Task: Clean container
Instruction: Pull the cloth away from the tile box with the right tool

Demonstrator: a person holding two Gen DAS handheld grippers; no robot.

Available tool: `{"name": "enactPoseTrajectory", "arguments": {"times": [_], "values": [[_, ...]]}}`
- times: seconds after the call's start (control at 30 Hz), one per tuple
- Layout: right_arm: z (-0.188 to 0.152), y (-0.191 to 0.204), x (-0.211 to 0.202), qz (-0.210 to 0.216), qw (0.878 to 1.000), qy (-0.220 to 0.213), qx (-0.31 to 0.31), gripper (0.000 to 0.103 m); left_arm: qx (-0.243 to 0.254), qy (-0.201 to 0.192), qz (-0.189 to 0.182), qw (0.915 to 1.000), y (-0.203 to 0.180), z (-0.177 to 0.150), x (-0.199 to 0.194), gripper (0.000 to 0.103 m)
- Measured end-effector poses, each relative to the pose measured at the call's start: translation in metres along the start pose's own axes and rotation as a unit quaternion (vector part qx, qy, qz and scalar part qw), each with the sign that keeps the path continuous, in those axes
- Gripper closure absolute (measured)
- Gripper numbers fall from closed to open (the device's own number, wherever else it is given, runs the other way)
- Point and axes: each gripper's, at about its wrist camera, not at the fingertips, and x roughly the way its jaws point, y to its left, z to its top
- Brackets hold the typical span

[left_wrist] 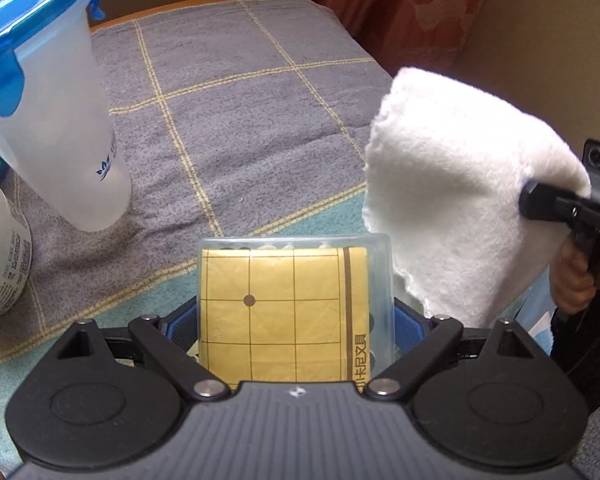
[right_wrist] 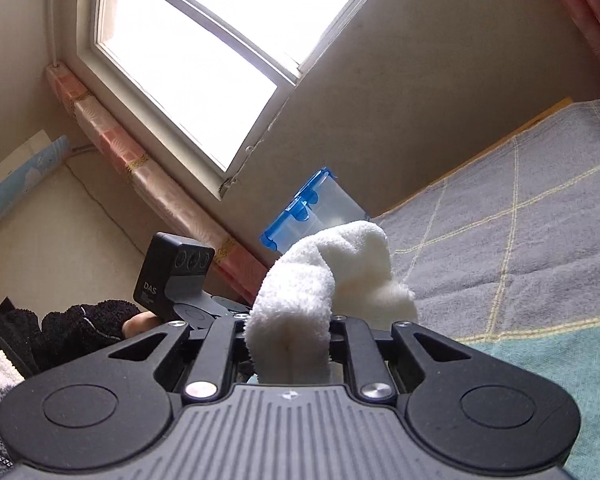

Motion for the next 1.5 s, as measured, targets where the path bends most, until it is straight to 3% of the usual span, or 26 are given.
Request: {"name": "enactPoseTrajectory", "arguments": {"times": [0.13, 0.33, 0.53, 0.73, 0.93, 1.17, 1.27, 1.5], "values": [[-0.010, -0.003, 0.024, -0.002, 0.999, 0.052, 0.008, 0.085, 0.031, -0.017, 0.016, 0.9993, -0.005, -0.005, -0.003, 0.010], [-0.028, 0.003, 0.030, 0.001, 0.996, 0.092, 0.017, 0.085, 0.012, -0.023, 0.018, 0.9995, 0.009, -0.009, -0.006, 0.010], [-0.020, 0.016, 0.016, -0.023, 0.995, 0.095, -0.007, 0.085, 0.001, -0.017, 0.047, 0.9987, 0.015, -0.014, -0.005, 0.010], [0.011, 0.023, 0.027, -0.027, 0.996, 0.079, -0.030, 0.085, 0.038, -0.011, 0.086, 0.9955, -0.005, -0.018, -0.002, 0.010], [0.007, 0.030, 0.062, -0.021, 0.991, 0.125, -0.040, 0.085, 0.066, -0.014, 0.108, 0.9918, -0.018, -0.020, -0.004, 0.010], [-0.010, 0.033, 0.062, -0.048, 0.983, 0.172, -0.037, 0.085, 0.041, -0.024, 0.099, 0.9940, -0.005, -0.025, -0.008, 0.010], [-0.012, 0.037, 0.048, -0.066, 0.984, 0.159, -0.036, 0.085, 0.018, -0.028, 0.099, 0.9946, 0.004, -0.030, -0.016, 0.010], [-0.021, 0.035, 0.013, -0.105, 0.992, 0.063, 0.027, 0.084, -0.061, -0.043, 0.121, 0.9899, 0.038, -0.050, -0.047, 0.010]]}}
